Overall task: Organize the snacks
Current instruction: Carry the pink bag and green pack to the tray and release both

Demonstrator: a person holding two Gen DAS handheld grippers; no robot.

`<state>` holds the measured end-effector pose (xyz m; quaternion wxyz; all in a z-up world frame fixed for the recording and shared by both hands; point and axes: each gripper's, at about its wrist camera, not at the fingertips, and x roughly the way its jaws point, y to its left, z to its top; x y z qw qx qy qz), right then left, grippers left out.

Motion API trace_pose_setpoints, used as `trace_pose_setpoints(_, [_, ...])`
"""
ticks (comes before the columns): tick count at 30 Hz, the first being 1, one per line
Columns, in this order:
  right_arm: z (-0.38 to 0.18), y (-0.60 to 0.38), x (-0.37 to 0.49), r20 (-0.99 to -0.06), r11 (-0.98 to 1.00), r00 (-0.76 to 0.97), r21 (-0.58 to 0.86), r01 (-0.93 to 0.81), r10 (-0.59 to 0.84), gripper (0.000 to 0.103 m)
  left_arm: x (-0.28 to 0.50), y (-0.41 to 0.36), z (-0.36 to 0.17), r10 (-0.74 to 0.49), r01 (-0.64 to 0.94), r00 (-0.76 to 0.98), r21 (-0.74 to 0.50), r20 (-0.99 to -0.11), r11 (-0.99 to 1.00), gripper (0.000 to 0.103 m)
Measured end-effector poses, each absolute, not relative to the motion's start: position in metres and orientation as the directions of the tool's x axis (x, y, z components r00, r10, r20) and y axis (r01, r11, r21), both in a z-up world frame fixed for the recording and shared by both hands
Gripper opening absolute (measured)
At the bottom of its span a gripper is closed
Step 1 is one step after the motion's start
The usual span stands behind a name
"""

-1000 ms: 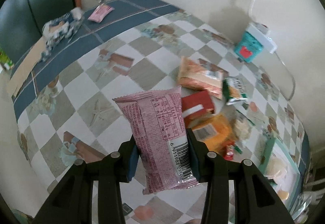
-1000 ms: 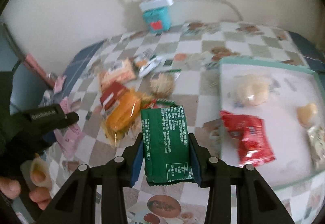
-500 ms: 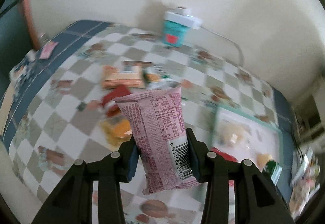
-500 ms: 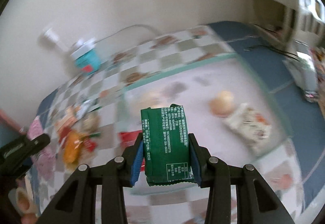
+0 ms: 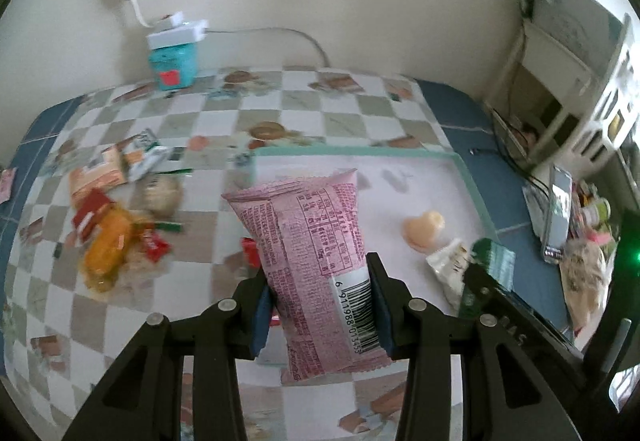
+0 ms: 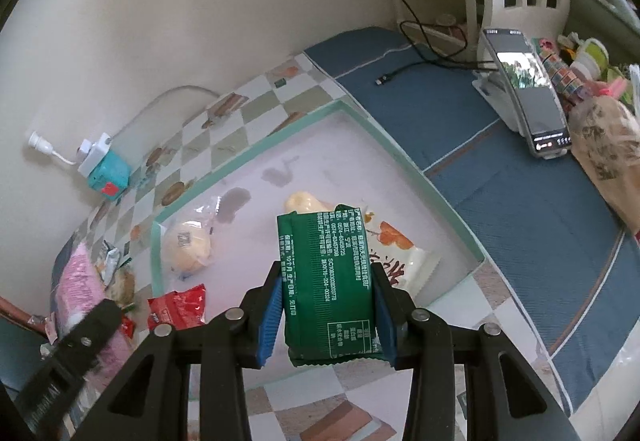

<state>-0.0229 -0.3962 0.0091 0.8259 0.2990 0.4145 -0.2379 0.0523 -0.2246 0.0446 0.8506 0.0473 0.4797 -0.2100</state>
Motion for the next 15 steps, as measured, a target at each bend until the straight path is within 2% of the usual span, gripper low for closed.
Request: trace_pose_setpoints(15, [-0.017,-0.404,-0.016,-0.852,0.691,0.516,0.323,0.646,-0.084,0.044,0.065,-0.249,0.029,-0.364,0.415,0.421,-0.18,-0.831,0.892,0.045])
